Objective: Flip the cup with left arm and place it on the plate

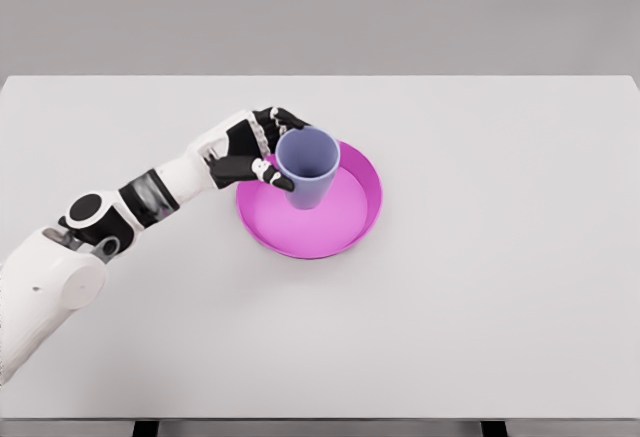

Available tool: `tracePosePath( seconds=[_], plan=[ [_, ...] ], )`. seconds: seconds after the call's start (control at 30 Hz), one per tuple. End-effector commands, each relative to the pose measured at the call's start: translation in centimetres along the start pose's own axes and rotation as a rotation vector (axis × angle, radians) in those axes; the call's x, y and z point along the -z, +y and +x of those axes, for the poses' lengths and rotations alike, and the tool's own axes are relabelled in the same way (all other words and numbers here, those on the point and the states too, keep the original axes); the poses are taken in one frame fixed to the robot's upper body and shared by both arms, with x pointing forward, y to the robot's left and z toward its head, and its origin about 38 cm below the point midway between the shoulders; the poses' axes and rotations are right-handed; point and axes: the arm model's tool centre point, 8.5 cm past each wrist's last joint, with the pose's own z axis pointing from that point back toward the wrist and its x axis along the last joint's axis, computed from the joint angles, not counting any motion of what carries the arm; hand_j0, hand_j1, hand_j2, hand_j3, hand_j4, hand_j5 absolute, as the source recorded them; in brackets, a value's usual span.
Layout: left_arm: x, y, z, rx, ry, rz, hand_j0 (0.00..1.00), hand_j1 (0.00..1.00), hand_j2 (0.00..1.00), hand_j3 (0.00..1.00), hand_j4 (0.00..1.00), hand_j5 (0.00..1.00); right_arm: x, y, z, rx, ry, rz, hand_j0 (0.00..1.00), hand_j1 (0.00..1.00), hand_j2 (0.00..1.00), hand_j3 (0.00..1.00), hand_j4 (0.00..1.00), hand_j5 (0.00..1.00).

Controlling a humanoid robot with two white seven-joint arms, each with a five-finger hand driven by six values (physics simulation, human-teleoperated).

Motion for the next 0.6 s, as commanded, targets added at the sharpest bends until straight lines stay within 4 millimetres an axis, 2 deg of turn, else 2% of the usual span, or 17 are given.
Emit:
tracePosePath(
  seconds=[0.0, 0.3, 0.5, 0.57],
  plan=[
    [0.3, 0.1, -0.9, 0.004, 0.018, 0.007, 0.48, 0.48, 0.48, 0.48, 0.48, 0.48, 0.0, 0.0, 0.0, 0.0, 0.0, 0.0, 1.0, 1.0, 1.0, 1.0, 1.0, 1.0],
    [0.3, 0.3, -1.6, 0.003, 0.034, 0.021, 0.5, 0.5, 0.5, 0.5, 0.5, 0.5, 0.0, 0.0, 0.0, 0.0, 0.0, 0.0, 1.0, 1.0, 1.0, 1.0, 1.0, 1.0],
    [0.8, 0.5, -2.8, 0.002, 0.056, 0.037, 0.5, 0.5, 0.5, 0.5, 0.5, 0.5, 0.0, 0.0, 0.0, 0.0, 0.0, 0.0, 1.0, 1.0, 1.0, 1.0, 1.0, 1.0],
    [0.8, 0.5, -2.8, 0.007, 0.056, 0.034, 0.56, 0.56, 0.56, 0.56, 0.56, 0.56, 0.0, 0.0, 0.0, 0.0, 0.0, 0.0, 1.0, 1.0, 1.0, 1.0, 1.0, 1.0]
  ],
)
